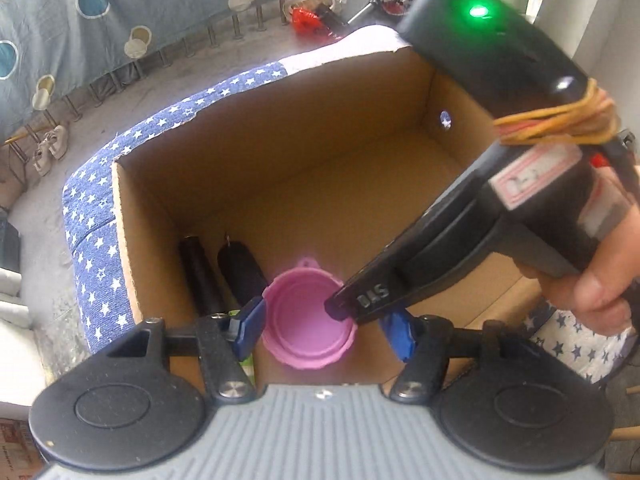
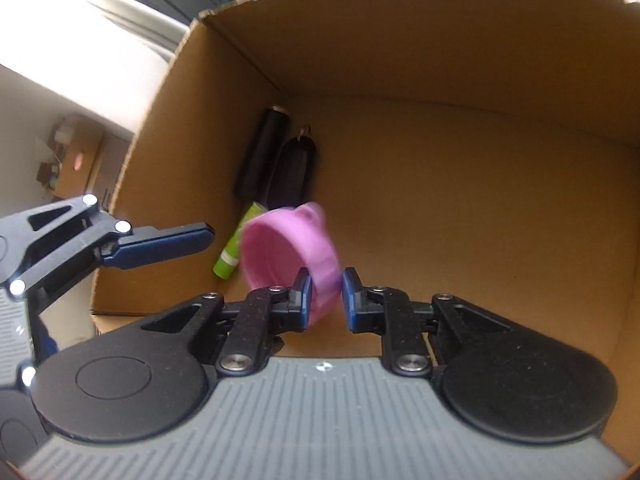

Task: Organize rigid objects
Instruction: 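Carry the pink cap into the box and release it, then withdraw the right gripper from the box toward the remaining items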

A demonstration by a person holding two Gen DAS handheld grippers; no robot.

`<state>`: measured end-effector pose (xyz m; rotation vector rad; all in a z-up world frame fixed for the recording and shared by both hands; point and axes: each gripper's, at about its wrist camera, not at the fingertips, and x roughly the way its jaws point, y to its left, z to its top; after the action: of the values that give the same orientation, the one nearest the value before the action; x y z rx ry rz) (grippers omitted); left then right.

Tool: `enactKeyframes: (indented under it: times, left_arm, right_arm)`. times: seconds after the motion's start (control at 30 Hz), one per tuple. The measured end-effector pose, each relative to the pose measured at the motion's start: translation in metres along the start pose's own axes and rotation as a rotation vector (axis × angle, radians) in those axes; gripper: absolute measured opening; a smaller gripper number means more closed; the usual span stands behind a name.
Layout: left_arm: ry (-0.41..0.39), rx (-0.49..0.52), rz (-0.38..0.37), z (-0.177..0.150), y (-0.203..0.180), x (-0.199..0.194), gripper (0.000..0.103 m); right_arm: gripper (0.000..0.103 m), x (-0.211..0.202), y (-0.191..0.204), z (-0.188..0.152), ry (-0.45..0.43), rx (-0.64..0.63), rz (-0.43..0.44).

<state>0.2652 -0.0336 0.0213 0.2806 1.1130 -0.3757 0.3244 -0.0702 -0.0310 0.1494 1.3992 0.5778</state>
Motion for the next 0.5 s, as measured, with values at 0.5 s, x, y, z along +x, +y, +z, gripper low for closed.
enactKeyframes:
  times: [0.5]
  left_arm:
    - [-0.18,-0.089,-0.022,-0.023,0.002,-0.073,0.084]
  right_arm:
    - [0.041,-0.041,-0.006,-0.02,-0.145,0.053,0.103]
